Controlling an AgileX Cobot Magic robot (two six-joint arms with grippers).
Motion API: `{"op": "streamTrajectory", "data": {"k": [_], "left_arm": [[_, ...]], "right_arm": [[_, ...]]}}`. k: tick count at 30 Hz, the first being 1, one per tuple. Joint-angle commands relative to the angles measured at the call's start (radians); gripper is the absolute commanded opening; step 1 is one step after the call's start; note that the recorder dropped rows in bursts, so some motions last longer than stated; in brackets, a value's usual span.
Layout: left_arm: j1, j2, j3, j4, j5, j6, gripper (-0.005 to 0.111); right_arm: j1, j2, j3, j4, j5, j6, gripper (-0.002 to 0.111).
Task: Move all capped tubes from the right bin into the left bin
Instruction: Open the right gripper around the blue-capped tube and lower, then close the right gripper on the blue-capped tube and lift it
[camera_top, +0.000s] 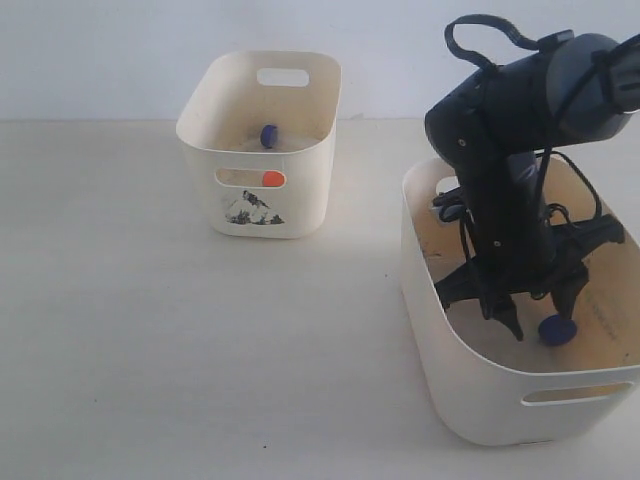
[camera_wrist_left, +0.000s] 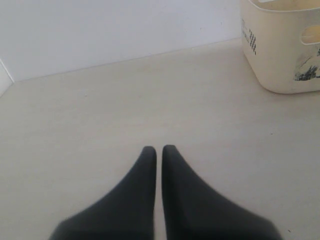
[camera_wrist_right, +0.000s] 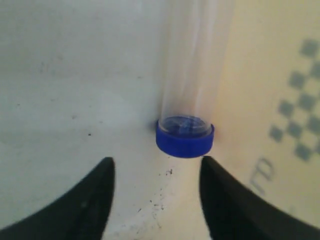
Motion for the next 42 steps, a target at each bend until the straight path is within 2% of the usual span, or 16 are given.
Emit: {"op": "streamTrajectory", "data": {"k": [1, 7, 42], "left_arm": [[-0.001, 0.0, -0.004, -0.003, -0.003, -0.01, 0.004], [-0.001, 0.0, -0.004, -0.003, -0.003, -0.01, 0.004], [-0.001, 0.0, -0.004, -0.003, -0.003, -0.01, 0.004]], "right_arm": [[0.0, -0.001, 0.002, -0.007, -0.001, -0.006, 0.074], [0.0, -0.001, 0.002, -0.007, -0.022, 0.001, 0.071], [-0.002, 0.045, 0.002, -0.096, -0.118, 0.108, 0.072]]}}
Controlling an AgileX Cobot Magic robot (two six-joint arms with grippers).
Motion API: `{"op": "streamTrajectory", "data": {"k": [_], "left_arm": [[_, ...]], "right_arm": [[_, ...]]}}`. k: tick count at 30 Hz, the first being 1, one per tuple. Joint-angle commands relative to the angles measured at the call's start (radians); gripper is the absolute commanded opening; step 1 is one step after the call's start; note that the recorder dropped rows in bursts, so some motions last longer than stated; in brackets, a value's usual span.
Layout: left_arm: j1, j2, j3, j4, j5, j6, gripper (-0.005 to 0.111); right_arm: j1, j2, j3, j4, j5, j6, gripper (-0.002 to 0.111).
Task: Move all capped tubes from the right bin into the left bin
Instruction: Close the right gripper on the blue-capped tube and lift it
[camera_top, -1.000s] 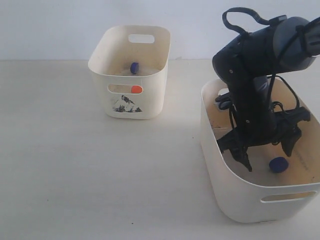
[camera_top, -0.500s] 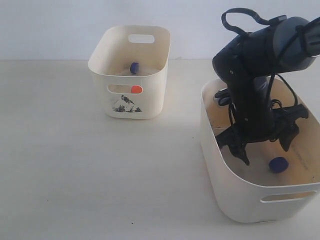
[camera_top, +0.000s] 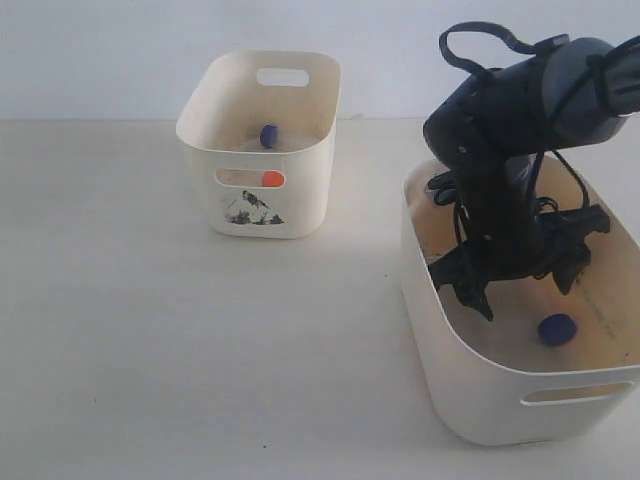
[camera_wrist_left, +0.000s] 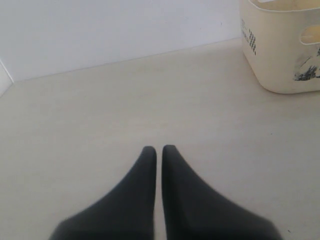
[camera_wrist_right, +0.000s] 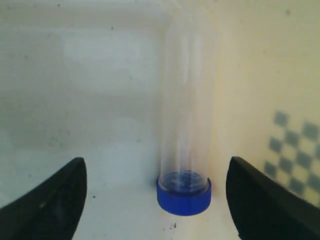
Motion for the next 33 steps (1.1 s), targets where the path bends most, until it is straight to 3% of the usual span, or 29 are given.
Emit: {"op": "streamTrajectory", "data": {"k": [1, 12, 18, 23, 25, 27, 29, 30, 33], "left_arm": [[-0.001, 0.0, -0.004, -0.003, -0.003, -0.01, 0.004], [-0.001, 0.0, -0.004, -0.003, -0.005, -0.01, 0.004], [-0.001, 0.0, -0.004, -0.003, -0.005, -0.01, 0.004], [-0.001, 0.0, -0.004, -0.003, -0.005, -0.01, 0.004], [-0.001, 0.0, -0.004, -0.003, -0.005, -0.01, 0.004], [-0.001, 0.0, -0.004, -0.003, -0.005, -0.01, 0.004], [-0.001, 0.0, -0.004, -0.003, -0.005, -0.01, 0.004], [-0.001, 0.0, -0.004, -0.003, -0.005, -0.01, 0.004], [-0.001, 0.0, -0.004, -0.003, -0.005, -0.01, 0.004]], "right_arm": [[-0.002, 0.049, 0.002, -0.009, 0.012, 0.012, 0.072], [-0.002, 0.142, 0.002, 0.005, 0.011, 0.012, 0.07], [-0.002, 0.142, 0.002, 0.028, 0.013, 0.014, 0.047], [-0.002, 0.142, 0.002, 0.052, 0.016, 0.011, 0.064], [-0.002, 0.142, 0.002, 0.06, 0.02, 0.007, 0.057], [-0.002, 0.142, 0.002, 0.083, 0.02, 0.007, 0.039], [-0.002, 0.142, 0.002, 0.103, 0.025, 0.012, 0.011], [-0.002, 0.142, 0.002, 0.103, 0.032, 0.012, 0.004], [-0.002, 0.142, 0.002, 0.103, 0.082, -0.003, 0.0]]}}
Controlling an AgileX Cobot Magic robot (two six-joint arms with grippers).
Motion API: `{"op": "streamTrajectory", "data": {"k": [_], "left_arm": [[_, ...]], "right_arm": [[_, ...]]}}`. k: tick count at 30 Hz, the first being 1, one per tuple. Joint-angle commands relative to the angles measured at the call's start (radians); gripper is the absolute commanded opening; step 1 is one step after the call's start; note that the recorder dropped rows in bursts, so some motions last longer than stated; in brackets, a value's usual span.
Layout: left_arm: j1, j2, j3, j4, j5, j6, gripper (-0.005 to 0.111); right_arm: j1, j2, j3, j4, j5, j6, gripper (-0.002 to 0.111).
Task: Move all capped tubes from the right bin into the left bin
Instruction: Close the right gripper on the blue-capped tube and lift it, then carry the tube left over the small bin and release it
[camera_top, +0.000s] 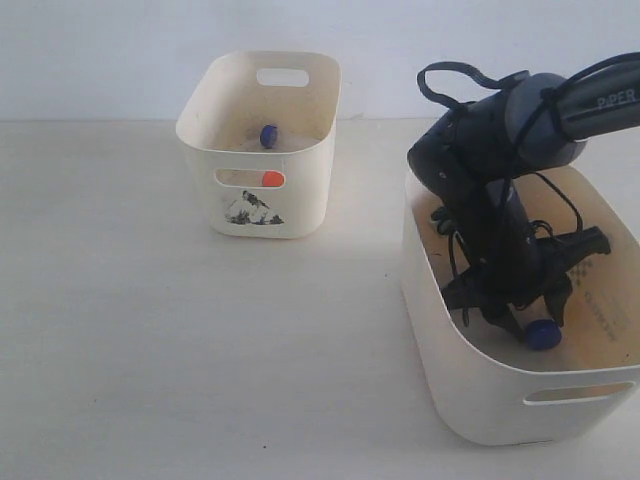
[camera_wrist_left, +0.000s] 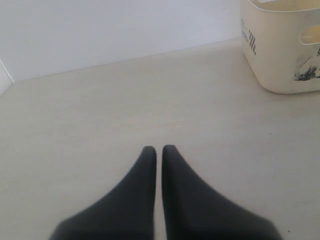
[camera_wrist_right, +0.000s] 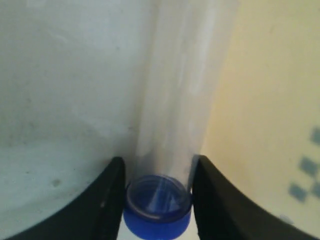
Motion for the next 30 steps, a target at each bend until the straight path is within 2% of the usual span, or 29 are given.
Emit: {"op": "streamTrajectory", "data": {"k": [1, 30], "left_arm": [[-0.001, 0.0, -0.004, -0.003, -0.005, -0.01, 0.004], [-0.001, 0.0, -0.004, -0.003, -0.003, -0.01, 0.004]], "right_arm": [[-0.004, 0.035, 0.021, 0.081, 0.017, -0.024, 0.0], [-0.004, -0.451, 0.013, 0.017, 0.016, -0.087, 0.0]]}}
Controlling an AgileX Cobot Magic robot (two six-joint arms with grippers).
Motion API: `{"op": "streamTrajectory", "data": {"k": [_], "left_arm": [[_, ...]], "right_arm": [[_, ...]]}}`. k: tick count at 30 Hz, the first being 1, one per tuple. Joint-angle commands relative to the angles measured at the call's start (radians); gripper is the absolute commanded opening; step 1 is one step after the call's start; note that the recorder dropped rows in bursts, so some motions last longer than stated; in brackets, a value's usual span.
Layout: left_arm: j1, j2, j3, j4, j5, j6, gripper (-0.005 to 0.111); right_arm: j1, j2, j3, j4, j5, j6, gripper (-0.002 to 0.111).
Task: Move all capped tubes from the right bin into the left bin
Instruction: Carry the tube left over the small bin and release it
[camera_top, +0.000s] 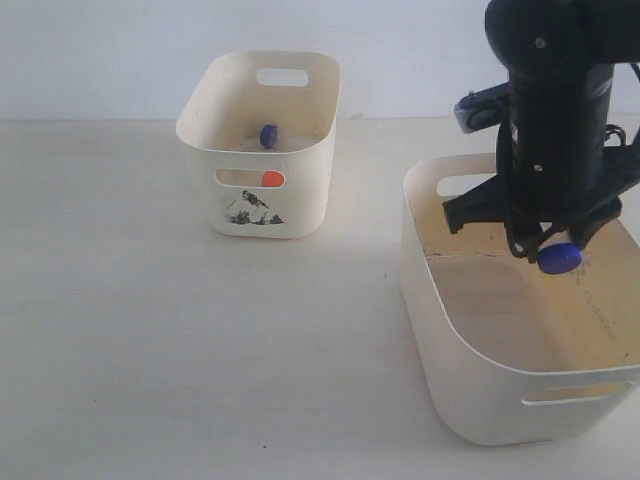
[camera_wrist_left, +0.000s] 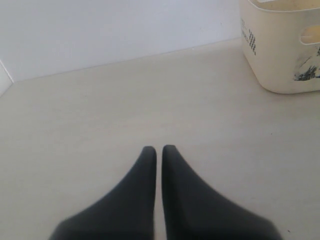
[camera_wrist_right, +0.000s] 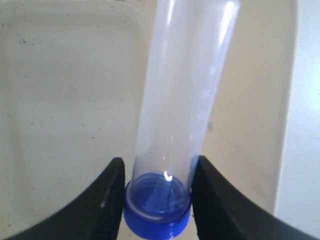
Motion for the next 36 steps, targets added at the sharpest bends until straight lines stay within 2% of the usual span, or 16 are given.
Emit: {"op": "streamTrajectory", "data": {"k": [1, 5, 8, 17, 23, 26, 30, 33, 36], "left_arm": [[-0.001, 0.0, -0.004, -0.003, -0.003, -0.01, 0.004], [-0.001, 0.0, -0.004, -0.003, -0.003, -0.01, 0.004], [-0.001, 0.0, -0.004, -0.003, -0.003, -0.01, 0.004], [-0.001, 0.0, -0.004, -0.003, -0.003, -0.01, 0.004], [-0.001, 0.0, -0.004, -0.003, -0.003, -0.01, 0.004], [-0.001, 0.0, -0.004, -0.003, -0.003, -0.01, 0.004], [-0.001, 0.0, -0.004, -0.003, -0.003, -0.01, 0.004], [-0.001, 0.0, -0.004, -0.003, -0.003, -0.01, 0.004], [-0.001, 0.0, -0.004, -0.003, -0.003, -0.01, 0.004]], "right_arm": [[-0.002, -0.083, -0.004, -0.009, -0.037, -0.037, 0.0], [-0.002, -0.143, -0.004, 0.052, -0.129, -0.098, 0.0], [-0.002, -0.184, -0.004, 0.215, -0.263, -0.258, 0.0], [-0.002, -0.162, -0.004, 0.945, -0.662, -0.849, 0.0], [0.0, -0.071, -0.018, 1.399, -0.807, -1.312, 0.0], [0.004, -0.014, -0.053, 1.512, -0.832, -1.439, 0.0], [0.004, 0.065, -0.143, 1.529, -0.843, -1.453, 0.0], [0.004, 0.123, -0.216, 1.529, -0.845, -1.453, 0.013], [0.004, 0.177, -0.281, 1.529, -0.85, -1.438, 0.046]]}}
